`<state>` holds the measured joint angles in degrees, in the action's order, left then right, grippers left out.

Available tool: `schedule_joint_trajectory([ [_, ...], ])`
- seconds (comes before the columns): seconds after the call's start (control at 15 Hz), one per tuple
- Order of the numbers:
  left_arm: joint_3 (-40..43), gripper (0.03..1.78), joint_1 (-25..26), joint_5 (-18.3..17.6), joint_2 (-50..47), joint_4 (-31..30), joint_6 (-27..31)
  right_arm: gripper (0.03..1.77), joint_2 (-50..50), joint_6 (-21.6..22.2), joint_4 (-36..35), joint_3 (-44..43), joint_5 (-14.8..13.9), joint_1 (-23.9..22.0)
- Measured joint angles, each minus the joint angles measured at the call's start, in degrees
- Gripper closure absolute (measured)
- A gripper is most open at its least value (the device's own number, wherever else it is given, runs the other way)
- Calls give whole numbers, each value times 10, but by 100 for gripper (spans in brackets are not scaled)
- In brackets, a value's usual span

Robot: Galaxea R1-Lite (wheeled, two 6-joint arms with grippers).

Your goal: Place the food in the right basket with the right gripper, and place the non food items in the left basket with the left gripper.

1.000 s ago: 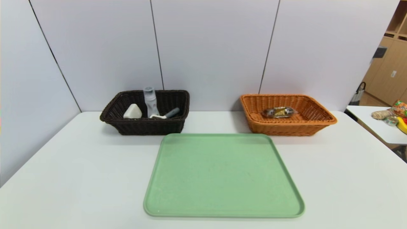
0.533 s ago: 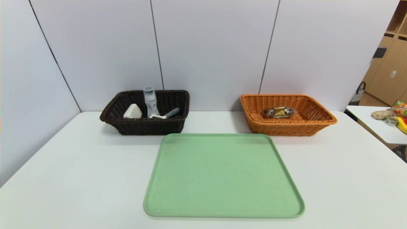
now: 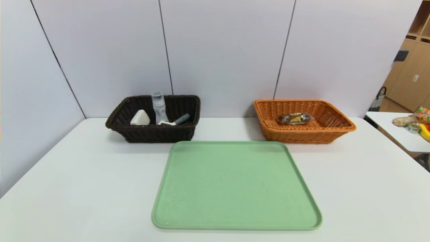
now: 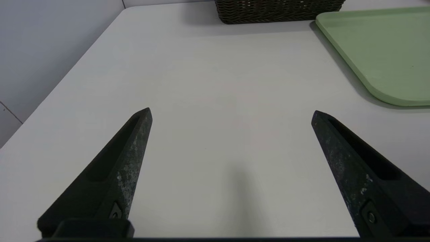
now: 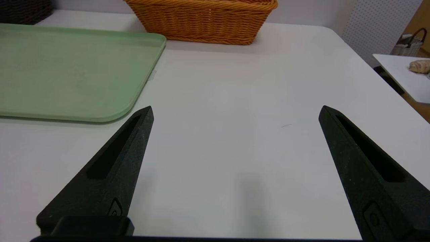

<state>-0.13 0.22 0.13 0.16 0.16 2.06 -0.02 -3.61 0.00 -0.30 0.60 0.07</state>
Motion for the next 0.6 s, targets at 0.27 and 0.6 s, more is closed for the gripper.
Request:
schedule_joint_trajectory([
  [0.27, 0, 12, 0, 0, 0, 0, -16, 10, 0, 3, 1, 3, -2, 0],
  [0.6, 0, 12, 0, 0, 0, -1, -21, 10, 0, 12, 0, 3, -5, 0],
])
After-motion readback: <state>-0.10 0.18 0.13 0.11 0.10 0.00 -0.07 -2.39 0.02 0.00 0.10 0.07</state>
